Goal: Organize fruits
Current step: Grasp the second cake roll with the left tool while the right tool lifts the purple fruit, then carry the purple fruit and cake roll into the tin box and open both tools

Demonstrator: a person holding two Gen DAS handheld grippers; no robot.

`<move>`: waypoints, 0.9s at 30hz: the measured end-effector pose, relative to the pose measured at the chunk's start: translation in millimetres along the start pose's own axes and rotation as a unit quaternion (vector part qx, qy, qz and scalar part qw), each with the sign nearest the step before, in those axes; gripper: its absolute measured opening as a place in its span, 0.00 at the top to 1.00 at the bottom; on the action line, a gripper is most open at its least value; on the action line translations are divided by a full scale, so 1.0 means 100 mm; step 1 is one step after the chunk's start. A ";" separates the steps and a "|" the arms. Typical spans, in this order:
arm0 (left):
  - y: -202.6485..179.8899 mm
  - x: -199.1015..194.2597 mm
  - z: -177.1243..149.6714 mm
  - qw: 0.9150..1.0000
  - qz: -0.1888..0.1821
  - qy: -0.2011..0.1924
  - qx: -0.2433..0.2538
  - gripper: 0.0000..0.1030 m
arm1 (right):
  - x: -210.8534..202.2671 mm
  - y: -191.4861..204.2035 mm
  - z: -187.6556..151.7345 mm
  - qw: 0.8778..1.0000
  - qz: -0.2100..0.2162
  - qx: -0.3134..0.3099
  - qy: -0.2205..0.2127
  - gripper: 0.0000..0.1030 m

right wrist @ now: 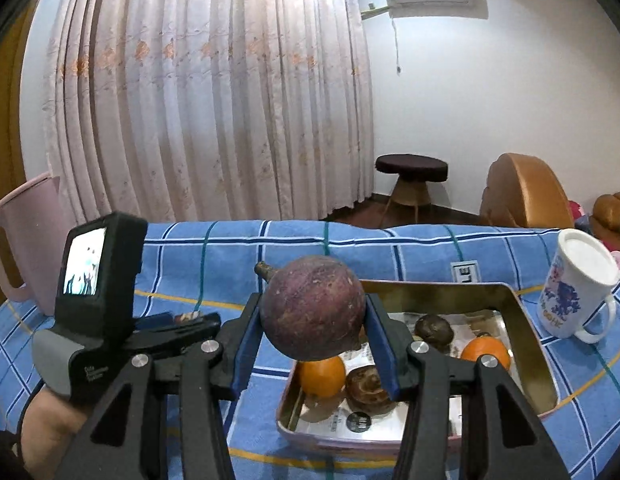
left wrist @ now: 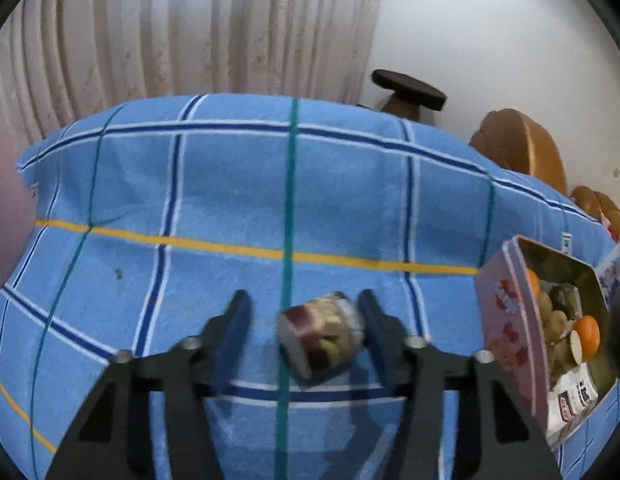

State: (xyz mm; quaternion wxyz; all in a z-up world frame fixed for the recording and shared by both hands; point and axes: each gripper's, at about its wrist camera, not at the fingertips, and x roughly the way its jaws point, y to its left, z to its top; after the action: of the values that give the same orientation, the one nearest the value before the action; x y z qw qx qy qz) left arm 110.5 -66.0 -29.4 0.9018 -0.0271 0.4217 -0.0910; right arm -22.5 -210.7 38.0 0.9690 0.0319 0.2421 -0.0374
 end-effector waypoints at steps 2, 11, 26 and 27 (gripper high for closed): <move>-0.02 -0.02 -0.01 1.000 -0.002 -0.004 0.004 0.58 | 0.02 0.00 0.00 1.000 0.006 0.002 0.004 0.50; 0.14 -0.37 -0.11 0.996 0.033 -0.082 -0.016 0.58 | 0.05 0.09 -0.08 1.000 0.011 -0.010 0.004 0.50; 0.16 -0.74 -0.37 0.989 0.072 -0.129 -0.012 0.58 | -0.07 0.17 -0.18 0.999 0.031 -0.026 -0.003 0.50; 0.14 -0.76 -0.40 0.988 0.073 -0.132 -0.010 0.58 | -0.08 0.18 -0.19 0.999 0.032 -0.028 -0.004 0.50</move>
State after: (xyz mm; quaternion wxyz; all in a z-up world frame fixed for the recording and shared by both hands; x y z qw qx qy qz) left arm 34.4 -36.5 0.5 0.9535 -0.0170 0.3005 -0.0161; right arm -36.8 -190.5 26.0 0.9712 0.0126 0.2381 0.0000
